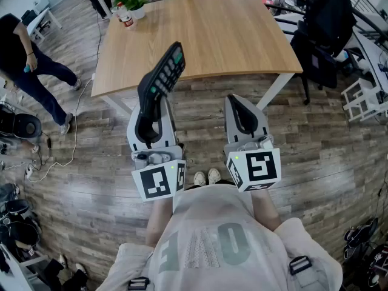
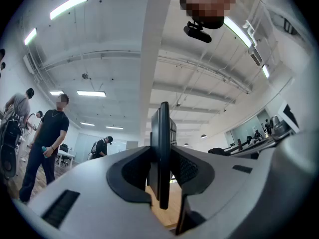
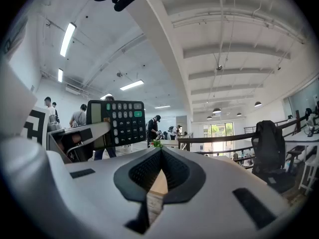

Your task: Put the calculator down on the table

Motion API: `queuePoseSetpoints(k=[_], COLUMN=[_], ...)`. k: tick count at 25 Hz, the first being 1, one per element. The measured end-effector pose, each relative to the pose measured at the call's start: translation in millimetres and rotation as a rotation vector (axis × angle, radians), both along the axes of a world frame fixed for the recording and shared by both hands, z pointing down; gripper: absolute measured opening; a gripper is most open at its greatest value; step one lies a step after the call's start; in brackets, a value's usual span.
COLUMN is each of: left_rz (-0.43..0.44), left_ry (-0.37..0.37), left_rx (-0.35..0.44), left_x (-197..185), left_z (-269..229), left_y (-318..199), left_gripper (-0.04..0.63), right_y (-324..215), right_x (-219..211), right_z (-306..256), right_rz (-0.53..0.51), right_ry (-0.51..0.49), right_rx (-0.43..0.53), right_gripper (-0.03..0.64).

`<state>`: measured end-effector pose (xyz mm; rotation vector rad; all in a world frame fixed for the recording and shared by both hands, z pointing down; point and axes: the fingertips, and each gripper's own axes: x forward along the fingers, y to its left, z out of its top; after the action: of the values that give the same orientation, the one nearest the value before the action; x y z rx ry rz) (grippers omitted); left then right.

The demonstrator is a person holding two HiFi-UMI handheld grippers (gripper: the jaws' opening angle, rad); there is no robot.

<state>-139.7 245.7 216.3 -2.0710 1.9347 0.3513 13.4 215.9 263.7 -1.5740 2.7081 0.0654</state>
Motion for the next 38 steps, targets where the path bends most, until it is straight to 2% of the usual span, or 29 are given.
queuePoseSetpoints(k=[9, 15, 19, 25, 29, 32, 38], left_rz=[-0.031, -0.062, -0.043, -0.035, -0.063, -0.083, -0.070], left_ry=[-0.005, 0.012, 0.052, 0.069, 0.075, 0.074, 0.074], left_rx=[0.010, 0.009, 0.013, 0.024, 0.022, 0.019, 0.039], left_x=[-2.3, -14.6, -9.0, 1.6, 2.5, -6.1, -15.4], left_z=[-7.9, -8.5, -9.9, -7.8, -0.2, 0.3, 9.5], left_y=[21.6, 22.9, 11.3, 7.5, -3.1, -13.3, -62.6], left_gripper=[0.117, 0.117, 0.117, 0.117, 0.117, 0.117, 0.117], right_y=[4.9, 2.0, -9.5, -18.5, -41.0, -49.9, -92.1], right_x=[15.2, 19.2, 24.7, 37.3, 50.8, 50.8, 52.9], right_z=[-4.2, -7.1, -4.6, 6.5, 21.2, 23.5, 34.6], right_rz=[0.013, -0.018, -0.023, -0.043, -0.036, -0.040, -0.007], right_ry=[-0.009, -0.074, -0.070, -0.075, -0.097, -0.076, -0.059], right_rx=[0.008, 0.022, 0.019, 0.026, -0.012, -0.021, -0.014], right_gripper=[0.018, 0.018, 0.018, 0.020, 0.020, 0.020, 0.020])
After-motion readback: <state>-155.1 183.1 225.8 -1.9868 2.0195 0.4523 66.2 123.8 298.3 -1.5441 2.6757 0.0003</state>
